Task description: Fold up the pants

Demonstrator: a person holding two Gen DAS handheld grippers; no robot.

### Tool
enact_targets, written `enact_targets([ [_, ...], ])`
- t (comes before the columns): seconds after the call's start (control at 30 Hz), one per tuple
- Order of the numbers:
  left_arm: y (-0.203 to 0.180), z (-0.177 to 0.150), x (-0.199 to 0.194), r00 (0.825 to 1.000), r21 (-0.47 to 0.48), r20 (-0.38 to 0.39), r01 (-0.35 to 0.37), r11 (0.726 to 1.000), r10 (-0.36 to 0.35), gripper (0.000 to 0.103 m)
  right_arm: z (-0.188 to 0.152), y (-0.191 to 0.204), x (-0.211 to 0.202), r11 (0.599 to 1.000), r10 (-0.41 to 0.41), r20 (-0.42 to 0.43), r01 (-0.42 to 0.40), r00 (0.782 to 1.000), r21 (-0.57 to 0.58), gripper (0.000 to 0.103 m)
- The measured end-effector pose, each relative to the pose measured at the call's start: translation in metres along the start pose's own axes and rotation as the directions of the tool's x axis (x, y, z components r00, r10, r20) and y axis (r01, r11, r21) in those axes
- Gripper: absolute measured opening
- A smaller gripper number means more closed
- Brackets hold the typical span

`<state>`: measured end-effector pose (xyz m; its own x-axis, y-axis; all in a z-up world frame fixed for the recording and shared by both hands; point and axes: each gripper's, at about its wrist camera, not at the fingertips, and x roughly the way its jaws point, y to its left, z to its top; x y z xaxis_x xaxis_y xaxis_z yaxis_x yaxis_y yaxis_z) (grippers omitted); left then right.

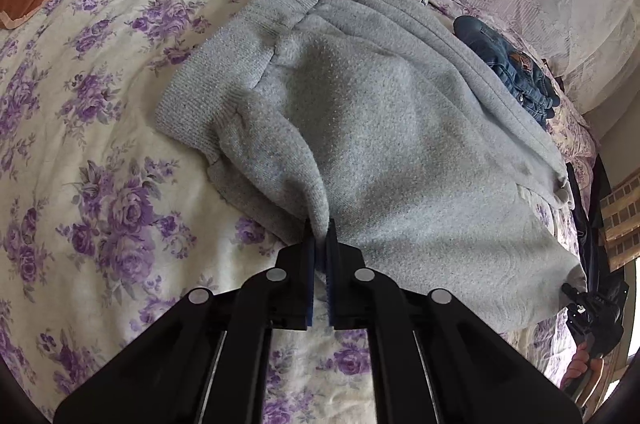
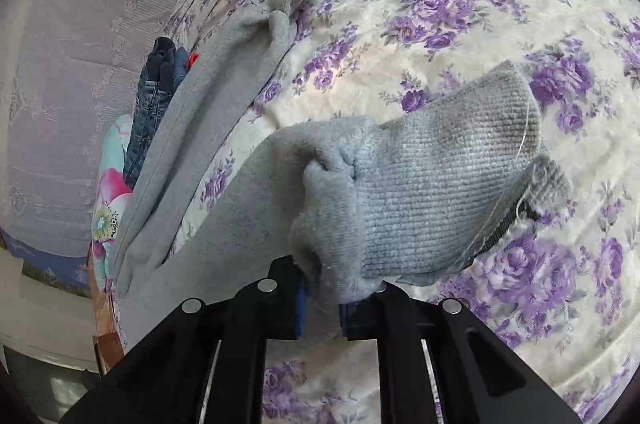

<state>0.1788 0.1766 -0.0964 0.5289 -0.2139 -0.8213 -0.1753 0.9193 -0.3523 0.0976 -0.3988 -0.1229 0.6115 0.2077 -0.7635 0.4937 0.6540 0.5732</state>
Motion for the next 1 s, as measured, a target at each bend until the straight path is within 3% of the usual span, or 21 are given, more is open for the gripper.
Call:
enact_targets([
  [0.3, 0.001, -0.046, -0.061, 0.995, -0.015, 0.085, -0.06, 0.998, 0.061, 0.003, -0.028, -0.012, -0.059, 0.996, 0.073, -0.04, -0.075, 0.997, -0.038, 0.013],
  [0.47, -0.004, -0.082, -0.101, 0.993, 0.035, 0.114, -0.031, 0.999, 0.027, 0.003, -0.048, -0.023, -0.096, 0.994, 0.045, -0.016, -0.046, 0.999, -0.097, 0.013],
  [0.57, 0.001, -0.08, -0.086, 0.996, 0.027, 0.07, -0.054, 0.998, 0.052, 0.003, -0.051, -0.039, -0.084, 0.997, 0.009, -0.041, -0.012, 0.999, -0.079, 0.015],
  [0.6, 0.005, -0.078, -0.073, 0.997, 0.022, 0.039, -0.066, 0.998, 0.065, 0.003, -0.052, -0.045, -0.075, 0.998, -0.011, -0.056, 0.007, 0.998, -0.066, 0.019],
  [0.63, 0.008, -0.078, -0.06, 0.997, 0.014, 0.004, -0.074, 0.997, 0.074, 0.003, -0.053, -0.048, -0.066, 0.997, -0.044, -0.069, 0.039, 0.997, -0.069, 0.029],
  [0.67, 0.011, -0.079, -0.052, 0.997, 0.008, -0.027, -0.07, 0.997, 0.071, 0.004, -0.054, -0.048, -0.058, 0.993, -0.085, -0.078, 0.078, 0.993, -0.093, 0.031],
  [0.7, 0.012, -0.082, -0.053, 0.997, 0.015, -0.031, -0.067, 0.998, 0.068, 0.004, -0.054, -0.046, -0.054, 0.989, -0.097, -0.087, 0.087, 0.991, -0.117, 0.034],
  [0.77, 0.011, -0.083, -0.071, 0.999, 0.036, -0.008, -0.053, 0.998, 0.053, 0.014, -0.052, -0.042, -0.062, 0.987, -0.105, -0.103, 0.091, 0.989, -0.133, 0.054],
  [0.8, 0.01, -0.083, -0.086, 0.999, 0.046, 0.016, -0.05, 0.998, 0.05, 0.016, -0.051, -0.04, -0.072, 0.986, -0.111, -0.09, 0.098, 0.99, -0.133, 0.065],
  [0.9, 0.007, -0.079, -0.137, 0.985, 0.083, 0.157, -0.083, 0.993, 0.069, 0.038, -0.051, -0.033, -0.122, 0.966, -0.183, 0.067, 0.192, 0.981, -0.171, 0.07],
  [0.93, 0.004, -0.074, -0.152, 0.976, 0.092, 0.201, -0.102, 0.99, 0.082, 0.051, -0.052, -0.031, -0.139, 0.954, -0.219, 0.139, 0.242, 0.966, -0.177, 0.076],
  [1.0, -0.007, -0.059, -0.168, 0.964, 0.134, 0.252, -0.117, 0.984, 0.08, 0.055, -0.052, -0.023, -0.167, 0.929, -0.263, 0.274, 0.319, 0.925, -0.186, 0.079],
])
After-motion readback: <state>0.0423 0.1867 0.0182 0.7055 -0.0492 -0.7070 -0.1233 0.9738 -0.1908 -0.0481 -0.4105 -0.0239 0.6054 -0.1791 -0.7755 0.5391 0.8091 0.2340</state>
